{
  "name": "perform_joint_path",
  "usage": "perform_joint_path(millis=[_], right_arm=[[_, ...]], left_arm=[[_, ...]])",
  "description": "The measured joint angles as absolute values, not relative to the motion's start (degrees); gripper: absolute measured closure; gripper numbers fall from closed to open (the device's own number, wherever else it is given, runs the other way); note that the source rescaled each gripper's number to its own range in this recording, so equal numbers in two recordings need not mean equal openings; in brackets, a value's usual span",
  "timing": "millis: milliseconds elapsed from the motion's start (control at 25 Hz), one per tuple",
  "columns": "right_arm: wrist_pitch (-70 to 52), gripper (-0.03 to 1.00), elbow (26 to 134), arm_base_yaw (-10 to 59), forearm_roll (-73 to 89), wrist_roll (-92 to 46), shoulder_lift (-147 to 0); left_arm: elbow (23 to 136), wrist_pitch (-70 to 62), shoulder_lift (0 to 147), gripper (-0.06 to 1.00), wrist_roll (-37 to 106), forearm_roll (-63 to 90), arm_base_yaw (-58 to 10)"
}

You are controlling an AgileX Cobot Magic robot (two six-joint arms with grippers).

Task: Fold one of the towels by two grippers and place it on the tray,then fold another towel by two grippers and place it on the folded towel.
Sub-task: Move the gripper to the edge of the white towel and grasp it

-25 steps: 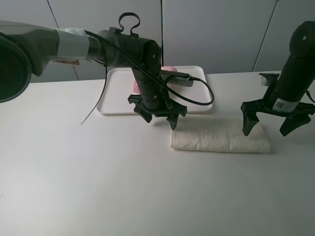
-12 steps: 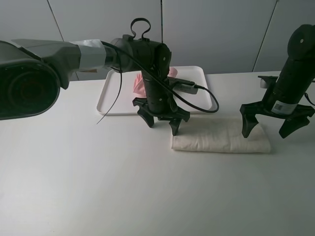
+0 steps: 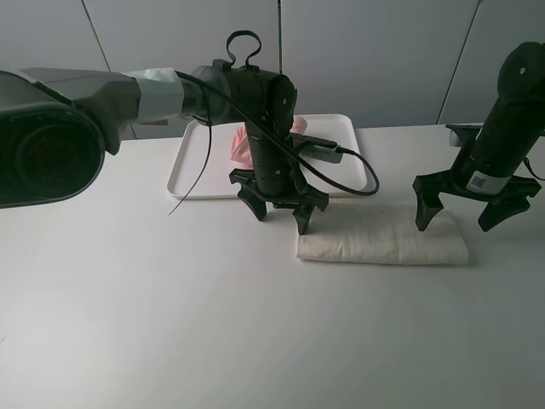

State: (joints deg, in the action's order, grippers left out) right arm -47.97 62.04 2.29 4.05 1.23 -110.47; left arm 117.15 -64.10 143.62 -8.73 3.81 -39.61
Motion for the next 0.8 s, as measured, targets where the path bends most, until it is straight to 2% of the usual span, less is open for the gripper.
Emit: perform_joint_path(millis=[240,800], right_arm=[[-46.86,0.2,62.13,0.47,3.47,1.23,-113.1],[-46.71,0.23,62.96,-0.43,6.85,0.64,-116.64]], left_arm=[[117.15,-64.24,143.62,-0.01,-8.73,3.81,-39.61],[117.15,-64.24,143.74,-0.01,-8.73,3.81,-39.61]])
